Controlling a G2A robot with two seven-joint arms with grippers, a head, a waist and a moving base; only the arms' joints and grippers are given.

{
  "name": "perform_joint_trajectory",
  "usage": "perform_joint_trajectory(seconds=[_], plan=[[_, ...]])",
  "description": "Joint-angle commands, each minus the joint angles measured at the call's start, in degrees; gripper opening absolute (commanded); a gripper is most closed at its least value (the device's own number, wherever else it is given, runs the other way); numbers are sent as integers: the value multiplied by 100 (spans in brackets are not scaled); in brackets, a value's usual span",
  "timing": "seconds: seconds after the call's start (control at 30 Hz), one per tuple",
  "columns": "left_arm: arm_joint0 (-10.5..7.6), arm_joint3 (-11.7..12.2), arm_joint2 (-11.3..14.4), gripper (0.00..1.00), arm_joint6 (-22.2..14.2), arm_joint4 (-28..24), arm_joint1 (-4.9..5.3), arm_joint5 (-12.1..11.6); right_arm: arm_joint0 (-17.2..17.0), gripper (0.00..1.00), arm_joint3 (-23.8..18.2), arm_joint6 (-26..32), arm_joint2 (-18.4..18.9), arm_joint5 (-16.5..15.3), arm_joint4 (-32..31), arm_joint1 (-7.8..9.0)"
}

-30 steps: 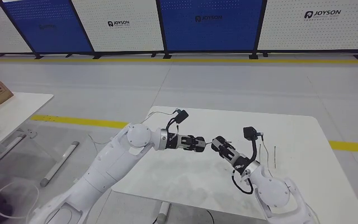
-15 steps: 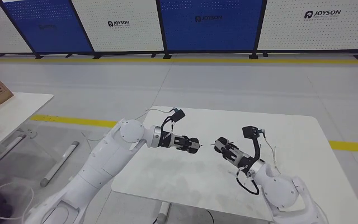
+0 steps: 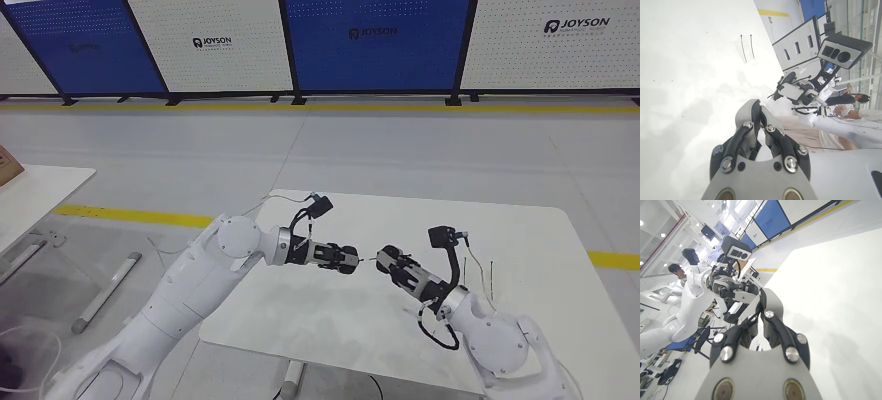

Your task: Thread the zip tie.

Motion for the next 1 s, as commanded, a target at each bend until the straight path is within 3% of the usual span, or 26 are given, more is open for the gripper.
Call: perform_joint_trajectory(seconds=[0.0,0.2,0.37,0.57,0.93,0.97], plan=[[0,1,0,0,-2,-3,0,-1,0,0,0,-3,0,-1,-2,0],[9,-9,4,0,27,-6,-2,-9,0,0,0,-3,0,-1,-2,0],[16,-6,29,0,-218,-110,7,-518,0,0,0,-3,0,-1,-2,0],[-254,311,-57,0,-554,-77,37,-797,0,0,0,-3,0,-1,-2,0],[-262,321,-57,0,-562,-80,38,-802,0,0,0,-3,0,-1,-2,0],[-237,310,-52,0,-417,-67,33,-772,0,0,0,-3,0,-1,-2,0]])
